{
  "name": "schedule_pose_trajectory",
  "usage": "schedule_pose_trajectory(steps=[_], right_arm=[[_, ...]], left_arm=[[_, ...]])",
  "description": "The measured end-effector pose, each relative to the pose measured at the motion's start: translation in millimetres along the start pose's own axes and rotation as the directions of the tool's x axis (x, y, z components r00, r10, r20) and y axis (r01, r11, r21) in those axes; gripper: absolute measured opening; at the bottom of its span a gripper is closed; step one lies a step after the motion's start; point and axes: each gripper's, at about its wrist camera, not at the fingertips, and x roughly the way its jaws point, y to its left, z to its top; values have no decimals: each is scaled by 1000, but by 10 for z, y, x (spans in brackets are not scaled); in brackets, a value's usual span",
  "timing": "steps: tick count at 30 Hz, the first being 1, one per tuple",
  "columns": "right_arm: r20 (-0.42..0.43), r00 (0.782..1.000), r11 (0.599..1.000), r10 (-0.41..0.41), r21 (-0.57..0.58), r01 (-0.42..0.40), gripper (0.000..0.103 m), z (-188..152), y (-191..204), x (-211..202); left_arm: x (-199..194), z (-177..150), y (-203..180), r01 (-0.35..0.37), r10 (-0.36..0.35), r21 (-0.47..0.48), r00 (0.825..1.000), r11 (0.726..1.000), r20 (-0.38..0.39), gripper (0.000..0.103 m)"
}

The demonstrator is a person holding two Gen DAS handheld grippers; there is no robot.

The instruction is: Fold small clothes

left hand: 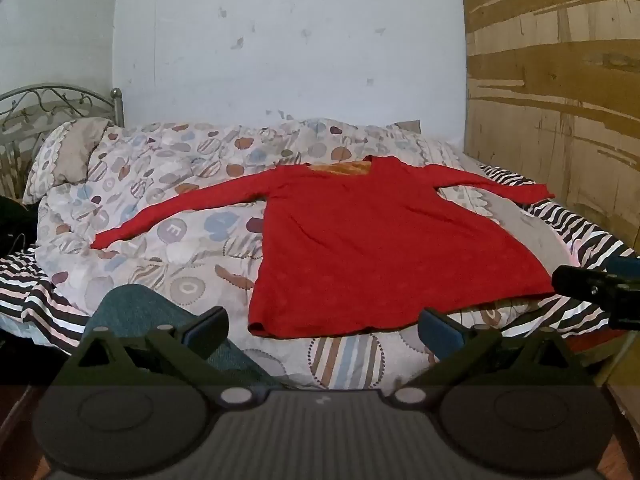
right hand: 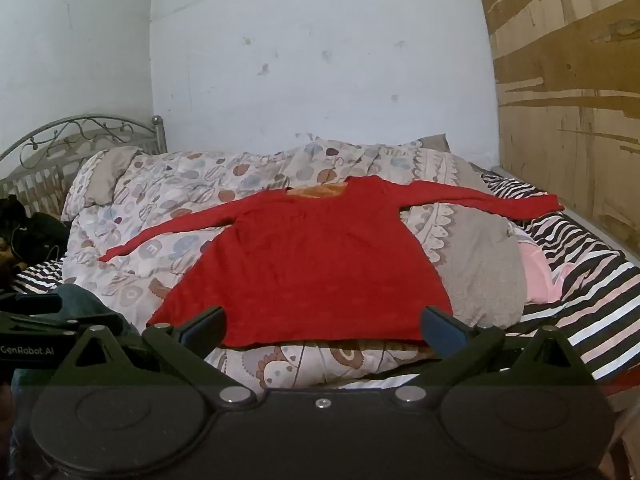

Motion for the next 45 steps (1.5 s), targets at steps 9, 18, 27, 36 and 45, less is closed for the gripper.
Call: schedule_pose_trajectory(steps=[9,18,27,36,45], right_arm=[[-3,1000,1000,1,4,-1,103,22,1,-7],[-1,1000,1000,2,-2,-2,103,17,14,-6],[-12,1000,1000,14,15,-14,103,-22,-5,40],[-16,1000,1000,16,14,-16,103,-30,-7,43],[-17,1000,1000,15,13,-14,103,-40,0,48]], left_arm=[[-3,1,3,1,-1,0,1000,1000,0,103],[-9,1,4,0,0,-1,1000,1000,2,103],[-5,1,3,0,0,-2,1000,1000,3,103],[-53,35,8,0,0,-2,1000,1000,1,103],[-50,33,7,0,0,-2,1000,1000,1,103]])
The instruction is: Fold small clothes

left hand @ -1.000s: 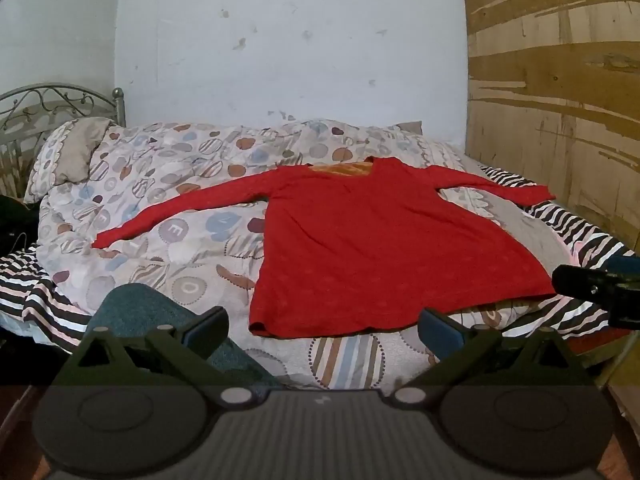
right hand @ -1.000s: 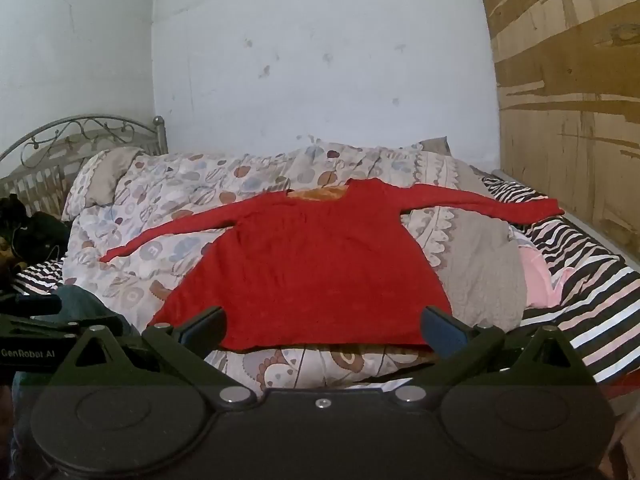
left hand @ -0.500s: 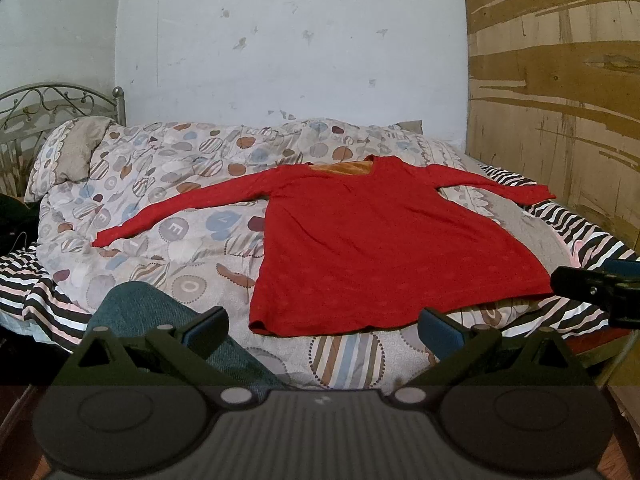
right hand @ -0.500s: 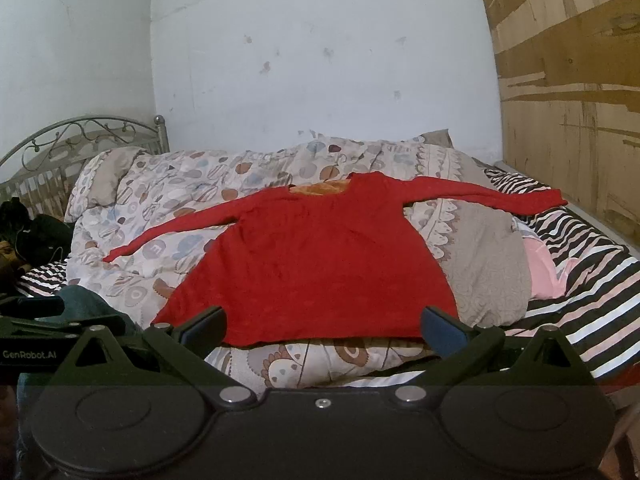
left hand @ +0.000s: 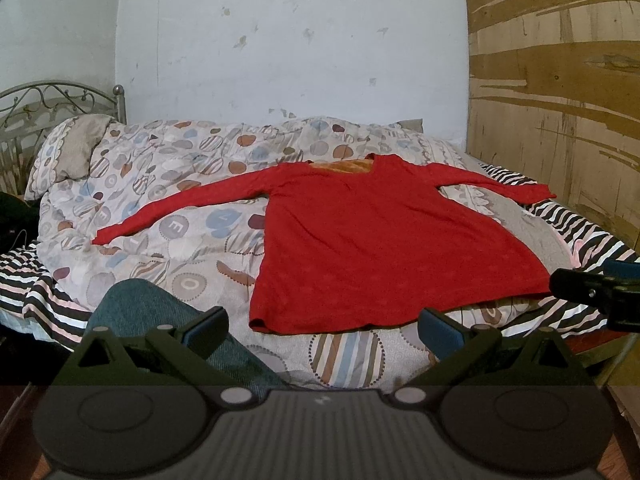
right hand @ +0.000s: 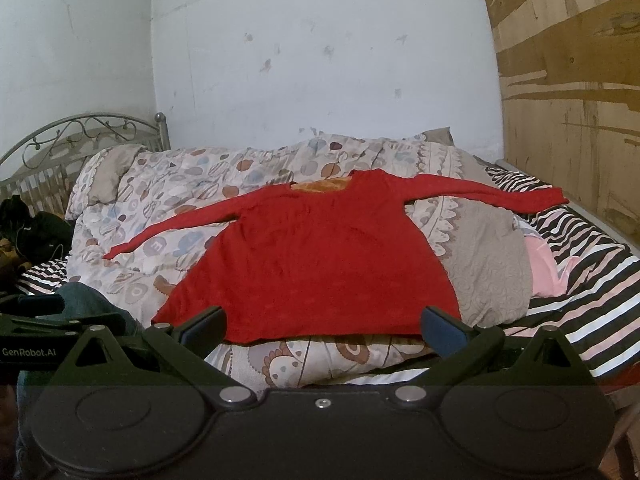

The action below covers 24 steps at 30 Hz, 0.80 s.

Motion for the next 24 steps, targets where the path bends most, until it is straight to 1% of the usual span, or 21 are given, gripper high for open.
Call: schedule_pose_trajectory(steps=[24], right_arm=[[-3,1000,1000,0,-1,0,103,-4,0,5]], left_arm=[[11,-22,18,0,0,0,1000,1000,-3,103]])
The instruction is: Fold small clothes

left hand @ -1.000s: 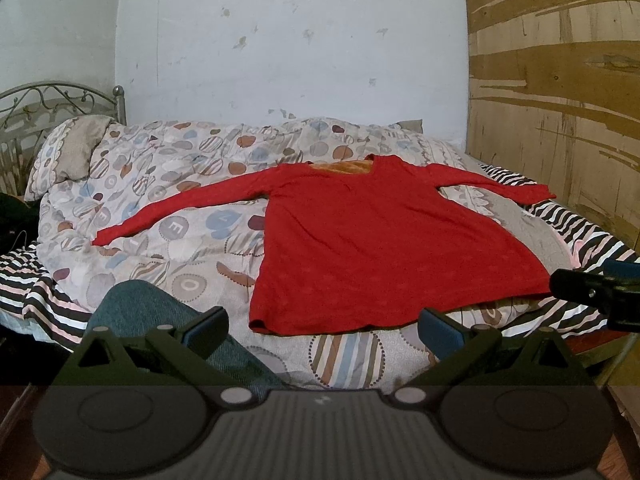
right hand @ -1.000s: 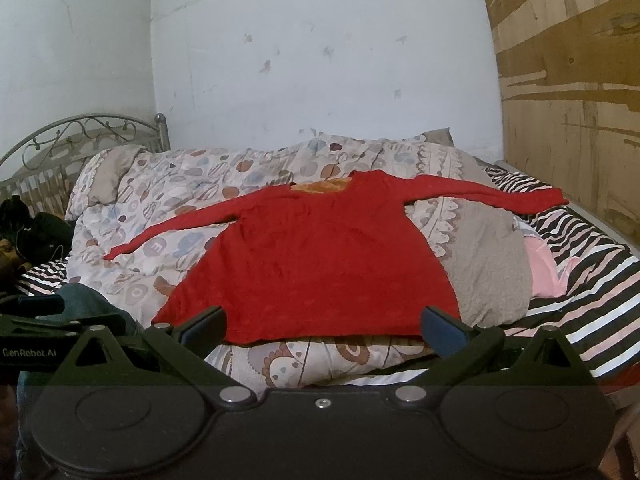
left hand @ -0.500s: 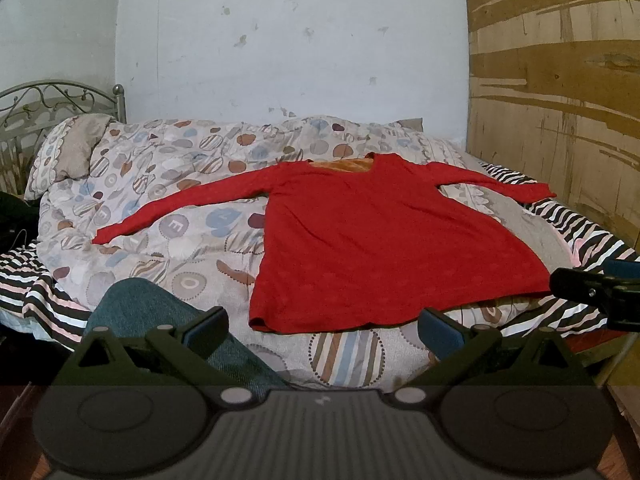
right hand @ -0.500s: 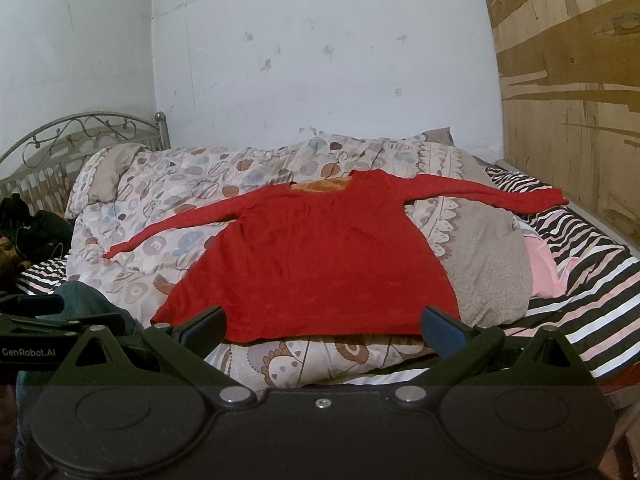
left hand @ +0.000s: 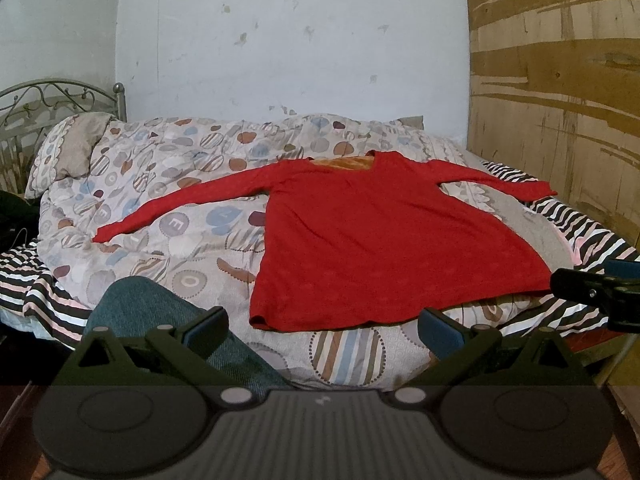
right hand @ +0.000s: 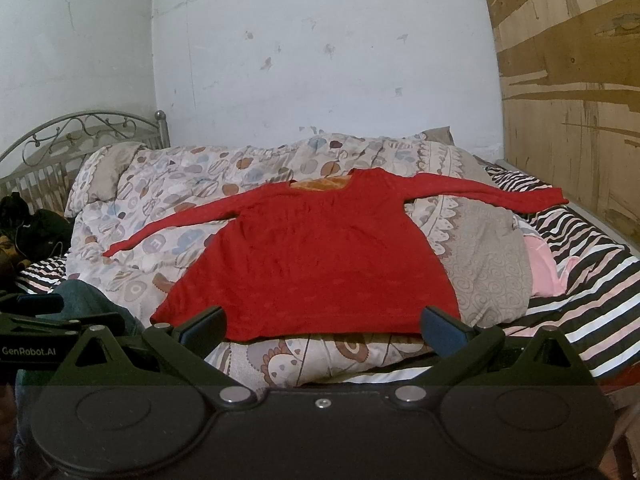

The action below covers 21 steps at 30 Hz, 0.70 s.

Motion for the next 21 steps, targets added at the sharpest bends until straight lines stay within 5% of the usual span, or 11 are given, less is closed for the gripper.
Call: schedule_pose_trajectory(steps=[21], right_arm=[[1,1000,1000,-1,-1,1,103,11,5,-4]], left_arm=[[4,1,-1,0,0,0,1000,1000,-4,103]])
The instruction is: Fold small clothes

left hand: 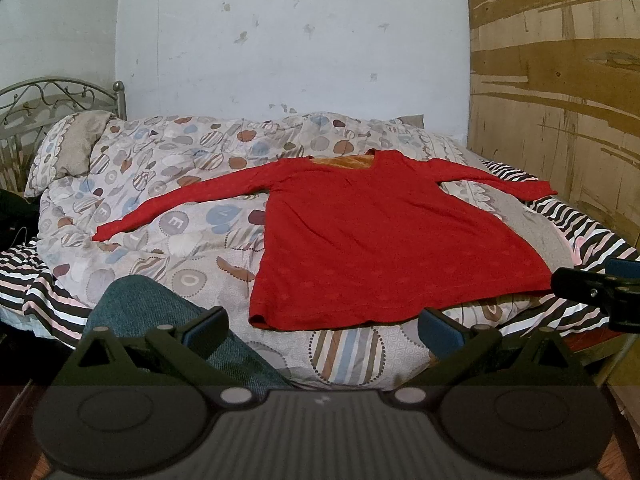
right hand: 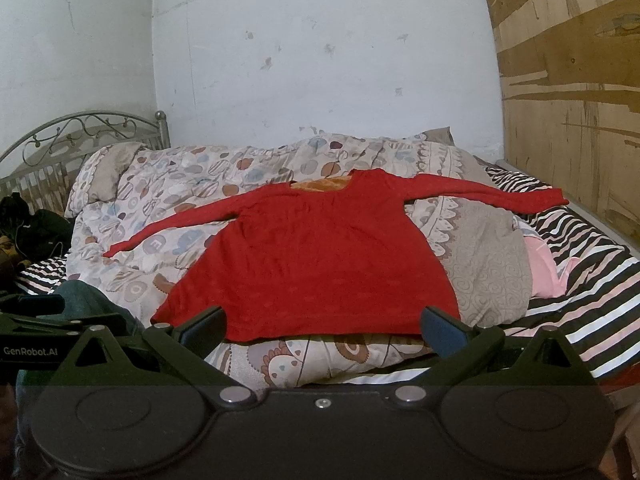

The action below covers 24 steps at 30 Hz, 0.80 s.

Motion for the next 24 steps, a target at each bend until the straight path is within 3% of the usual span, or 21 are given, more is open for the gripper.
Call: schedule_pose_trajectory(steps=[6,11,15,24], right_arm=[[-19,1000,1000,-25,-3,25,103,-47,-13,35],[-80,992,996,-93,-21,92,103,11,-30,156],[-111,991,996,-80,-40,76,103,252,-39,313],[-44,983,968,-176,-191,165,103,904,97,821]], left_arm=[[103,-183,63,-2,2,-3,1000,1000,-13,103],[201,-208,108,1,-2,-17,999,1000,-54,102],[353,171,78,35,-32,26,995,999,-90,103],[790,1205,127,-25,23,65,999,998,41,103]])
